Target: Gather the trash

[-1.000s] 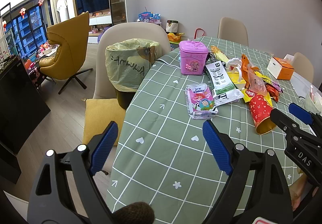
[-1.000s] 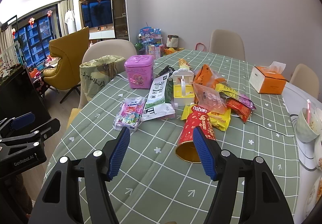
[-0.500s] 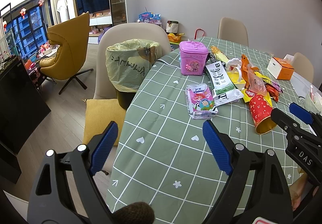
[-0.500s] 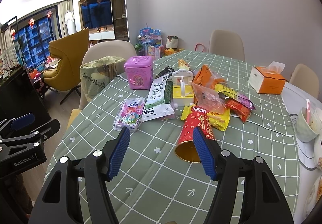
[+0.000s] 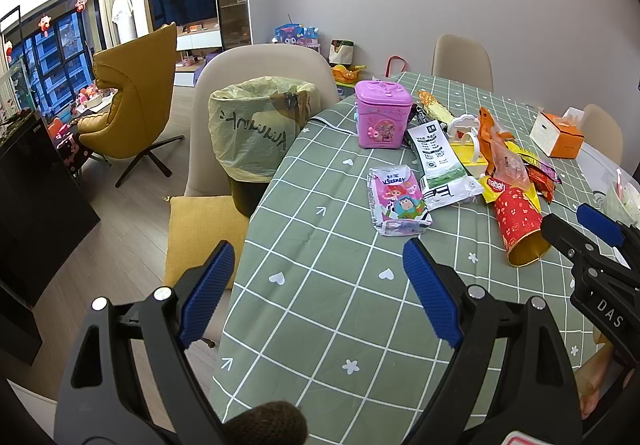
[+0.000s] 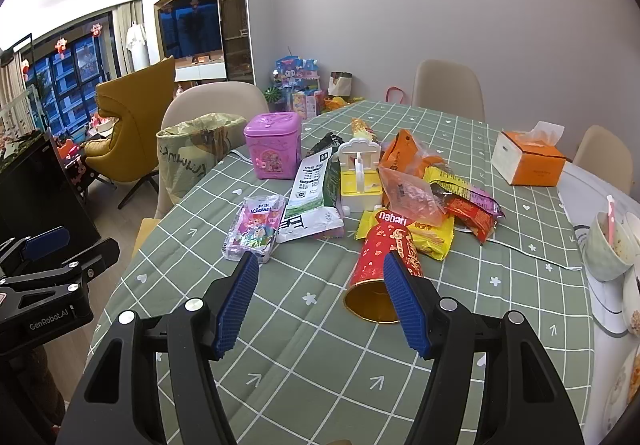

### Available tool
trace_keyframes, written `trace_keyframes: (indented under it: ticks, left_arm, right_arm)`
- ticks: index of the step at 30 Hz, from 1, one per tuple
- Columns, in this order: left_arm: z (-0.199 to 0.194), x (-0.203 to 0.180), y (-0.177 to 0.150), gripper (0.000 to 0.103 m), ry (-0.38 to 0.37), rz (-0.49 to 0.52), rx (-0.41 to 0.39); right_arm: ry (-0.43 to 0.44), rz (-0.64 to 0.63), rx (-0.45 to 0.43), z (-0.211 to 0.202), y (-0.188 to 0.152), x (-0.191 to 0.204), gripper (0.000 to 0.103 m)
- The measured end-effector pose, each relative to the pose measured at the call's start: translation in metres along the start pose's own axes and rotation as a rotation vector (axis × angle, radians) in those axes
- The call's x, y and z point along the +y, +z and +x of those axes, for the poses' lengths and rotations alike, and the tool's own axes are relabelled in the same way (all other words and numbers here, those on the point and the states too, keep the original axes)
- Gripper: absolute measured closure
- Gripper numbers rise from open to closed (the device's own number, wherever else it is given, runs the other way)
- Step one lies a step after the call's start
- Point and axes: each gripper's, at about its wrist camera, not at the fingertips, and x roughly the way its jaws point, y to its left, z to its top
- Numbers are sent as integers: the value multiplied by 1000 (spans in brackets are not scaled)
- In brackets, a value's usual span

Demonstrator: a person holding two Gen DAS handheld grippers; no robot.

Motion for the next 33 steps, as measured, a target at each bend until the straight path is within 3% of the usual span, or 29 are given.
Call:
trace_keyframes:
  ticks: [19,25,28,33]
  left_arm:
    - [16,6,8,21,-9,-49,34]
    - [52,17,30,21,-171,-106,86]
    - [75,17,44,21,-198,-147,90]
    - [116,-15,64,17,-252,-87,97]
  right_arm:
    - [-10,-28,3,6,12,-4,41]
    - [-49,-75,18,22,30,-20,41]
    - [-76,-95,20,36,43,-35,41]
    - [-103,-87,21,56,60,-69,41]
